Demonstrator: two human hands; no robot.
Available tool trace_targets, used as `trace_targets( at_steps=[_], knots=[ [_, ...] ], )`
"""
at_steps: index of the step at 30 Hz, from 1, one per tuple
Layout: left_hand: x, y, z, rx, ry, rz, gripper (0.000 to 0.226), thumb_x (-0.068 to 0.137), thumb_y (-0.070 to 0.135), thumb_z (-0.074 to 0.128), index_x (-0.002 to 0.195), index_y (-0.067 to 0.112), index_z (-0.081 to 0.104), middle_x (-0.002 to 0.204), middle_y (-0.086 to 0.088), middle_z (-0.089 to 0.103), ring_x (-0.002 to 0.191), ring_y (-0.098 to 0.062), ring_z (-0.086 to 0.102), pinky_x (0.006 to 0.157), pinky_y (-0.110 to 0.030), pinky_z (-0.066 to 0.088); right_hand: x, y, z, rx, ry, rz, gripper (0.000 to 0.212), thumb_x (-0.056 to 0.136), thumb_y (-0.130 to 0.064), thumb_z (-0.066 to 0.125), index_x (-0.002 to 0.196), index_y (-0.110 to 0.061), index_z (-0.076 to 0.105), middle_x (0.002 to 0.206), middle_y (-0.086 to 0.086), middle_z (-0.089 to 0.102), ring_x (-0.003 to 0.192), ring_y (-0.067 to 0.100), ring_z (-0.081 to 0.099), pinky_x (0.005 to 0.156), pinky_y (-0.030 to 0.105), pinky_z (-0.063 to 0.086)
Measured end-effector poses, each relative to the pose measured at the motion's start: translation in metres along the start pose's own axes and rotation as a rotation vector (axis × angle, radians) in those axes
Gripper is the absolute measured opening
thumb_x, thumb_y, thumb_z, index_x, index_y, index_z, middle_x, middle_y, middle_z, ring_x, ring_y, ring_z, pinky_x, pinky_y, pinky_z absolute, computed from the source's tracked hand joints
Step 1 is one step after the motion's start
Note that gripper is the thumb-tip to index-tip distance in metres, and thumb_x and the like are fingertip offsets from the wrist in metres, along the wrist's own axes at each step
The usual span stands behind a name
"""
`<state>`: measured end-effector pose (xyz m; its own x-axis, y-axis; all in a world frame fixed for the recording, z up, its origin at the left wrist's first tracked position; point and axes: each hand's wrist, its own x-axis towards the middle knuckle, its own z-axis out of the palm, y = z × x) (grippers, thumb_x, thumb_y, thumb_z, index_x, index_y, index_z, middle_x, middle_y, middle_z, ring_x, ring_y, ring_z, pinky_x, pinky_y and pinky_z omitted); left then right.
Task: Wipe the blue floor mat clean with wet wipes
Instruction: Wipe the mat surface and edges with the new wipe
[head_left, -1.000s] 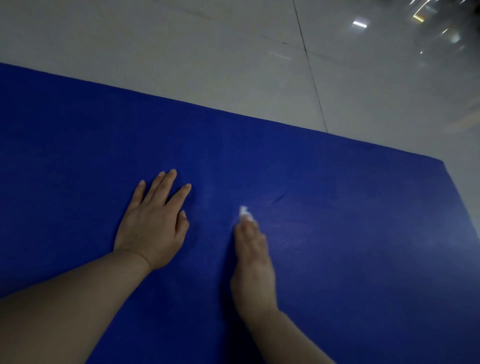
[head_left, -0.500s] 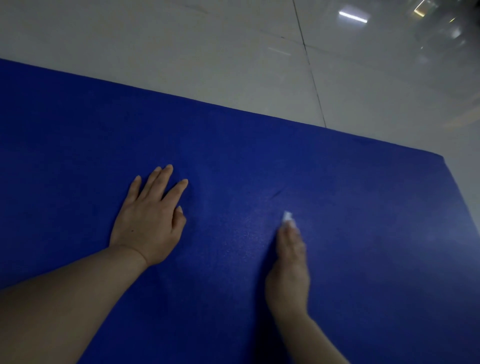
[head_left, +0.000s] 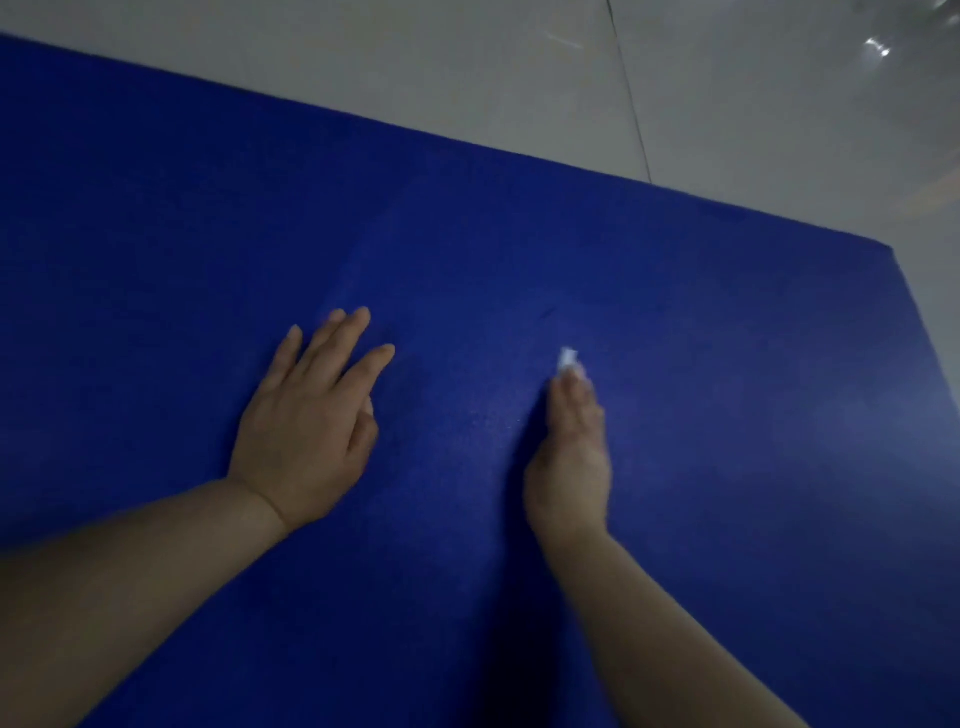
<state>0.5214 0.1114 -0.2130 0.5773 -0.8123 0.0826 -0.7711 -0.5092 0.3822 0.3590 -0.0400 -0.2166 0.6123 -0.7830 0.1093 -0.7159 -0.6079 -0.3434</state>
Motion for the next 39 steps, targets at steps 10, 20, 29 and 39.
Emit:
trace_targets(
  at_steps=[10,20,29,39],
  knots=[
    [-0.043,0.018,0.013,0.117,-0.139,0.061,0.055,0.092,0.031,0.028,0.14,0.009,0.044,0.154,-0.014,0.027,0.142,-0.025,0.023,0.114,-0.044,0.011,-0.023,0.053,-0.035,-0.016,-0.107,0.026,0.091,0.072,0.027,0.037,0.15,-0.016,0.02,0.156,0.0,0.025,0.144,0.015,0.02,0.119,0.029,0.008],
    [-0.039,0.02,0.009,0.126,-0.165,0.068,0.054,0.091,0.03,0.028,0.136,0.01,0.049,0.152,-0.014,0.032,0.141,-0.025,0.026,0.114,-0.04,0.011,-0.082,-0.033,0.011,0.051,-0.2,-0.418,0.063,0.083,0.004,0.029,0.145,-0.009,0.032,0.155,0.005,0.028,0.145,0.018,0.02,0.119,0.032,0.011],
    [-0.041,0.019,0.01,0.117,-0.161,0.068,0.053,0.092,0.03,0.027,0.137,0.01,0.049,0.153,-0.013,0.03,0.142,-0.025,0.026,0.115,-0.041,0.01,-0.037,0.067,-0.034,-0.027,-0.035,0.174,0.079,0.082,0.025,0.034,0.15,-0.013,0.02,0.156,-0.007,0.015,0.143,0.007,0.007,0.119,0.023,0.001],
    [-0.041,0.02,0.01,0.135,-0.165,0.065,0.054,0.091,0.029,0.027,0.138,0.01,0.047,0.154,-0.013,0.029,0.142,-0.024,0.025,0.115,-0.041,0.01,-0.078,-0.007,-0.001,0.059,-0.183,-0.326,0.066,0.08,0.006,0.025,0.143,-0.01,0.033,0.153,0.006,0.032,0.143,0.018,0.023,0.118,0.033,0.011]
  ],
)
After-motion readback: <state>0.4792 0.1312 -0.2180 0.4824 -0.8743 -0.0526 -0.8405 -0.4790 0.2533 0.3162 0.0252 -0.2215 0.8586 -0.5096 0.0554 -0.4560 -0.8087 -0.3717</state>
